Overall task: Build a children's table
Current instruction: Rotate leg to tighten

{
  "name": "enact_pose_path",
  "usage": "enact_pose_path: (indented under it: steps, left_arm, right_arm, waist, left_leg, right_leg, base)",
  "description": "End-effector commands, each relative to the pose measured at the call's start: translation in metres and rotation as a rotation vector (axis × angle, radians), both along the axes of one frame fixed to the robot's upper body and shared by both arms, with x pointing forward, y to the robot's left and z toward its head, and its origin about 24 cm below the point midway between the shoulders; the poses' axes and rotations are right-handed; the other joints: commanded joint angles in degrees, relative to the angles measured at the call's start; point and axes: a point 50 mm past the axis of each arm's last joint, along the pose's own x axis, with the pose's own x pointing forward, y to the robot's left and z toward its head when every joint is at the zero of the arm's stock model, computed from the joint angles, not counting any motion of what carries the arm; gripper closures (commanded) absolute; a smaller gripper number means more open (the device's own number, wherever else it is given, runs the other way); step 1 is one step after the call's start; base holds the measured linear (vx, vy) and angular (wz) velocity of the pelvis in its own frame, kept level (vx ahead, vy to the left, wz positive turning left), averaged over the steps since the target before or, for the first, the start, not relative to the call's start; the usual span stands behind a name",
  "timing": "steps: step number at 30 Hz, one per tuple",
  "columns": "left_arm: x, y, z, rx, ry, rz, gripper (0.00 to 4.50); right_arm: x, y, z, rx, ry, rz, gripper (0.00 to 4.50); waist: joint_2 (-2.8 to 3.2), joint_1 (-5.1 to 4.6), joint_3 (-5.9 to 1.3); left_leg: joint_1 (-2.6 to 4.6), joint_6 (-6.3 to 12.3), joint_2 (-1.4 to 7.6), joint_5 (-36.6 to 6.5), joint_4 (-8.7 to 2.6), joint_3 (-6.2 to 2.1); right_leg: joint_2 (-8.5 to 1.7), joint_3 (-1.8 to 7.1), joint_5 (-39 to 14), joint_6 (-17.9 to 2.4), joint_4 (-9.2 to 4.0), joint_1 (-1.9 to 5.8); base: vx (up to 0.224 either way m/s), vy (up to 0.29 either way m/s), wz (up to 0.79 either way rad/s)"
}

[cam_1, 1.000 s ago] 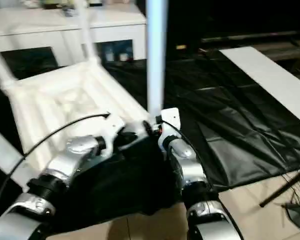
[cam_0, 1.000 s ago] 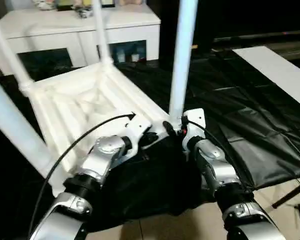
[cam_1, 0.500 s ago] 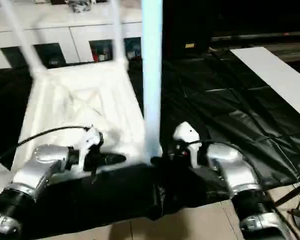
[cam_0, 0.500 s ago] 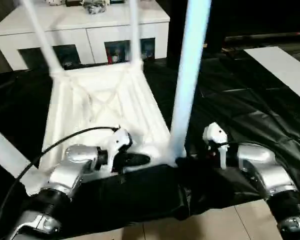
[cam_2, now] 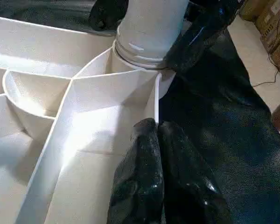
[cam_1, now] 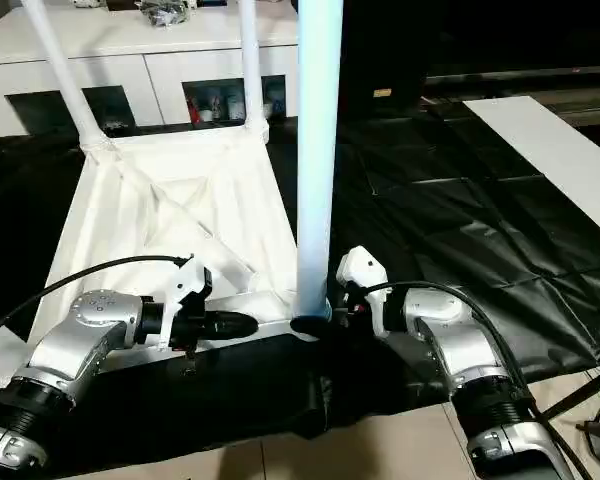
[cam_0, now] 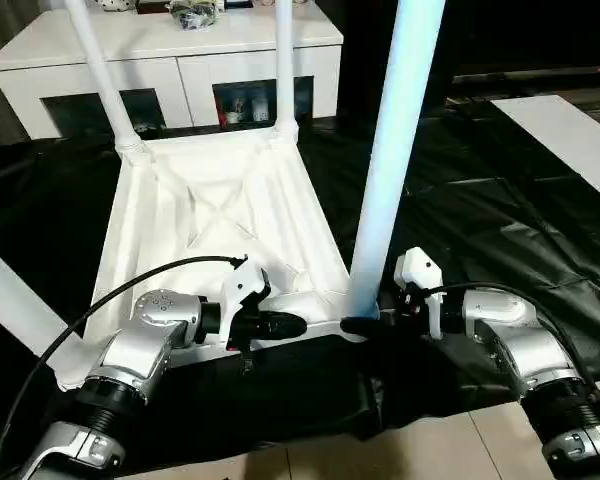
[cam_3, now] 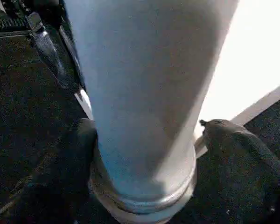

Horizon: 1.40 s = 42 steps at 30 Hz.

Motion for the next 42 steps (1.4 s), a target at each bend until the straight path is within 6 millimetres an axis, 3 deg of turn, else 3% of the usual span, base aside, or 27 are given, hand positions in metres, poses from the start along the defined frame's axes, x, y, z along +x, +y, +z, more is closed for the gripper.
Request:
enact_pose_path:
  steps: [1,2,9,13,14,16,17,20,23,27,29,32,33,34,35,36,37,38,39,42]
  left_arm:
    - [-0.001,-0.005,0.006,-0.035,-0.024,-0.03,4.5]
    - [0.0,-0.006,0.006,-0.034,-0.024,-0.03,4.5]
    - [0.0,-0.005,0.005,-0.021,-0.031,-0.015,4.5]
    - [0.006,-0.007,0.002,0.003,-0.051,0.049,4.5]
    - [0.007,-0.007,0.001,0.007,-0.056,0.071,4.5]
    - [0.022,-0.016,-0.004,0.051,-0.097,0.222,4.5]
    - [0.025,-0.018,-0.004,0.056,-0.107,0.26,4.5]
    - [0.033,-0.027,-0.004,0.059,-0.12,0.344,4.5]
    - [0.045,-0.037,-0.003,0.076,-0.148,0.491,4.5]
    - [0.053,-0.044,-0.001,0.083,-0.177,0.597,4.5]
    - [0.055,-0.048,0.0,0.086,-0.194,0.61,4.5]
    - [0.055,-0.048,-0.001,0.09,-0.197,0.6,4.5]
    - [0.053,-0.046,-0.002,0.092,-0.196,0.565,4.5]
    - [0.052,-0.045,-0.002,0.092,-0.192,0.55,4.5]
    - [0.05,-0.044,-0.003,0.09,-0.187,0.525,4.5]
    - [0.049,-0.043,-0.004,0.09,-0.181,0.505,4.5]
    - [0.048,-0.042,-0.004,0.091,-0.179,0.497,4.5]
    - [0.045,-0.04,-0.006,0.099,-0.17,0.467,4.5]
    - [0.043,-0.038,-0.007,0.101,-0.162,0.45,4.5]
    - [0.04,-0.033,-0.008,0.112,-0.16,0.411,4.5]
  right_arm:
    - [0.005,0.002,0.003,-0.014,-0.025,-0.009,1.01]
    - [0.005,0.002,0.002,-0.011,-0.023,-0.009,1.26]
    - [0.006,0.004,-0.004,-0.027,-0.036,-0.046,1.74]
    - [0.016,0.007,-0.006,0.008,-0.057,-0.195,1.8]
    - [0.018,0.008,-0.007,0.02,-0.054,-0.227,1.82]
    - [0.022,0.024,-0.014,0.071,-0.04,-0.383,1.82]
    - [0.023,0.029,-0.016,0.078,-0.035,-0.427,1.83]
    - [0.024,0.038,-0.024,0.083,-0.007,-0.557,1.83]
    - [0.027,0.051,-0.034,0.091,0.044,-0.761,1.83]
    - [0.03,0.07,-0.036,0.141,0.107,-0.891,1.83]
    - [0.031,0.089,-0.03,0.141,0.089,-0.86,1.83]
    - [0.032,0.094,-0.025,0.153,0.056,-0.819,1.83]
    - [0.032,0.093,-0.016,0.186,-0.002,-0.767,1.27]
    - [0.032,0.091,-0.013,0.198,-0.024,-0.748,1.13]
    - [0.032,0.088,-0.011,0.204,-0.036,-0.733,1.07]
    - [0.033,0.084,-0.01,0.206,-0.043,-0.733,1.07]
    - [0.033,0.082,-0.009,0.207,-0.046,-0.732,0.93]
    - [0.035,0.074,-0.006,0.211,-0.051,-0.716,0.7]
    - [0.035,0.069,-0.004,0.219,-0.049,-0.694,0.66]
    - [0.035,0.05,0.004,0.184,-0.09,-0.616,0.66]
  waist:
    - [-0.62,0.03,-3.42]
    - [-0.65,-0.05,-3.4]
    - [-0.64,-0.2,-3.46]
    - [-0.61,-0.73,-3.27]
    - [-0.69,-1.04,-3.22]
    - [-0.73,-1.32,-3.14]
    - [-0.66,-1.41,-3.08]
    - [-0.9,-1.56,-3.09]
    - [-0.67,-1.68,-3.08]
    - [-0.58,-1.7,-3.17]
    - [-0.58,-1.65,-3.28]
    - [-0.71,-1.61,-3.27]
    - [-0.7,-1.59,-3.22]
    - [-0.79,-1.5,-3.27]
    - [-0.74,-1.49,-3.31]
    - [-1.13,-2.15,-3.22]
    - [-1.05,-2.19,-3.26]
    - [-0.95,-2.08,-3.3]
    - [-0.98,-2.1,-3.43]
    - [-0.9,-1.65,-3.53]
  left_leg:
    - [0.44,4.0,2.14,-12.1,-4.09,-0.81]
    - [0.5,3.82,2.15,-12.4,-4.12,-0.82]
    - [0.43,3.98,2.11,-11.7,-4.04,-0.82]
    - [0.25,3.01,1.97,-13.4,-4.3,-1.02]
    - [0.54,2.33,1.9,-14.6,-4.35,-1.05]
    - [0.42,2.17,1.86,-15.1,-4.38,-1.07]
    - [0.72,1.52,1.73,-15.4,-4.39,-1.07]
    - [0.72,0.68,1.69,-16.3,-4.57,-1.24]
    - [0.78,0.4,1.55,-16.7,-4.58,-1.27]
    - [0.82,0.49,1.56,-17.2,-4.63,-1.25]
    - [0.75,0.35,1.54,-17.5,-4.72,-1.33]
    - [0.59,0.72,1.55,-17.4,-4.73,-1.27]
    - [0.53,0.82,1.55,-17.3,-4.78,-1.29]
    - [0.56,0.99,1.57,-17.4,-4.7,-1.24]
    - [0.27,1.44,1.6,-17.4,-4.73,-1.3]
    - [-0.75,1.53,1.62,-16.5,-5.09,-1.69]
    - [-1.01,1.53,1.59,-15.8,-5.14,-1.86]
    - [-0.7,1.53,1.65,-15.4,-5.06,-1.89]
    - [-0.05,1.83,1.72,-15.3,-4.72,-1.67]
    - [0.14,2.91,1.82,-12.9,-4.4,-1.35]
  right_leg:
    - [-2.7,2.11,-14.4,-13.2,-3.73,3.09]
    - [-2.67,2.13,-14.7,-13.2,-3.76,3.04]
    - [-2.68,2.15,-13.3,-13.5,-3.6,3.1]
    - [-2.81,2.1,-16.8,-12.6,-3.93,3.2]
    - [-2.78,2.09,-19.4,-11.6,-4.37,3.01]
    - [-2.7,2.17,-20.5,-10.8,-4.52,2.95]
    - [-2.63,2.14,-21.7,-10.5,-4.78,2.64]
    - [-2.68,2.03,-24.4,-9.1,-4.99,2.62]
    - [-2.75,2.03,-25.7,-8.3,-5.3,2.28]
    - [-2.66,2.0,-24.3,-8.3,-5.35,2.22]
    - [-2.65,1.96,-23.1,-8.2,-5.27,2.32]
    - [-2.73,2.03,-22.2,-8.1,-5.17,2.47]
    - [-2.71,2.01,-22.1,-8.2,-5.15,2.5]
    - [-2.83,2.05,-22.3,-8.1,-5.2,2.46]
    - [-2.83,2.02,-21.3,-8.0,-5.07,2.72]
    - [-2.83,1.81,-20.9,-7.7,-4.69,3.38]
    - [-2.91,1.66,-21.3,-7.3,-4.62,3.73]
    - [-2.98,1.69,-21.7,-7.1,-4.77,3.55]
    - [-2.91,1.94,-20.3,-8.1,-4.81,3.02]
    - [-2.73,2.06,-14.7,-10.5,-4.29,3.01]
  base:
    - [0.0,0.0,0.0]
    - [0.0,0.0,0.0]
    - [0.0,0.0,0.0]
    - [0.0,0.0,0.0]
    - [0.0,0.0,0.0]
    - [0.0,0.0,0.0]
    - [0.0,0.0,0.0]
    - [0.0,0.0,0.0]
    - [0.0,0.0,0.0]
    - [0.0,0.0,0.0]
    - [0.0,0.0,0.0]
    - [0.0,0.0,0.0]
    - [0.0,0.0,0.0]
    - [0.0,0.0,0.0]
    - [0.0,0.0,0.0]
    - [0.0,0.0,0.0]
    - [0.0,-0.003,-0.18]
    - [0.0,-0.003,-0.18]
    - [0.0,0.0,0.0]
    - [0.0,0.0,0.0]
